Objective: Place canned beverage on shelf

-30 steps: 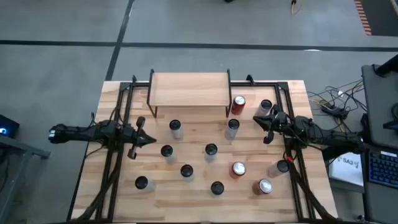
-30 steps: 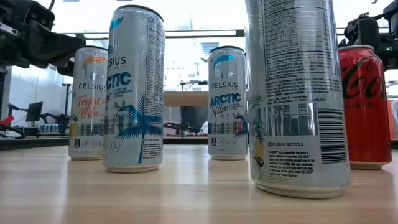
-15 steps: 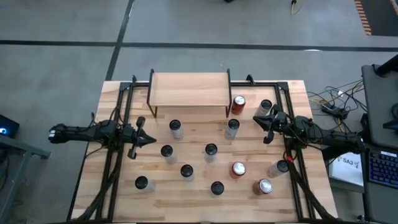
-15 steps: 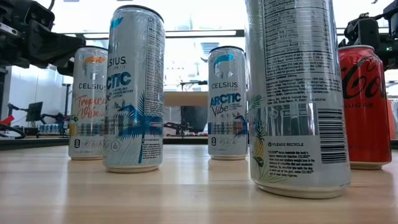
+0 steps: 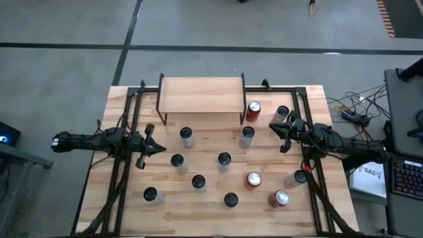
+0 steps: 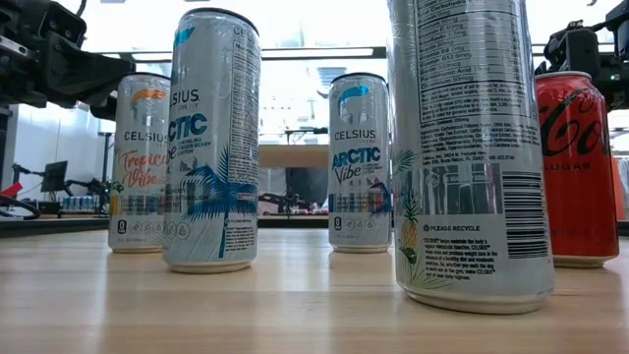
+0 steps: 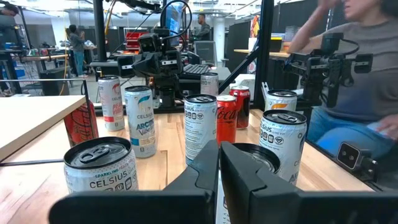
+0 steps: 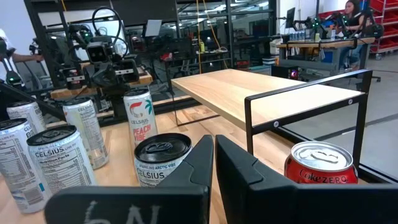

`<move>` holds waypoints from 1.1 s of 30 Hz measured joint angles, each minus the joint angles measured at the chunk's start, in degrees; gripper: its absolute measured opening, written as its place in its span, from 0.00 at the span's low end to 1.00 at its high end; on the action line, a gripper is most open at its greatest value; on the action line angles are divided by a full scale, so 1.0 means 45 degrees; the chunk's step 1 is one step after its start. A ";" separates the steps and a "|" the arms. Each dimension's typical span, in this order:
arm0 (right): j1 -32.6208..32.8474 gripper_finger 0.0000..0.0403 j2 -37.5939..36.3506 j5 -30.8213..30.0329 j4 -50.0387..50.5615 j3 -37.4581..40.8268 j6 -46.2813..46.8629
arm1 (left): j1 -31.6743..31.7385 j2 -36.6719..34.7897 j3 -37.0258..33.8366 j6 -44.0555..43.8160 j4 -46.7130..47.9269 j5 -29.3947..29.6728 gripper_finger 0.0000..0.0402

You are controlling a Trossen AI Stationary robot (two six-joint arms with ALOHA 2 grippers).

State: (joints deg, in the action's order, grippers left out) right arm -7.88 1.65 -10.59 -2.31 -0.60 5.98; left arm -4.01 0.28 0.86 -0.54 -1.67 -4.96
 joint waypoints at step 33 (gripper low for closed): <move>0.0000 0.02 0.0000 0.0000 0.0002 0.0000 0.0000 | 0.0000 0.0004 0.0001 0.0000 0.0000 0.0001 0.00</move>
State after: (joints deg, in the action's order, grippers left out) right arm -7.88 1.65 -10.59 -2.31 -0.60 5.98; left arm -4.01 0.30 0.86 -0.54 -1.67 -4.95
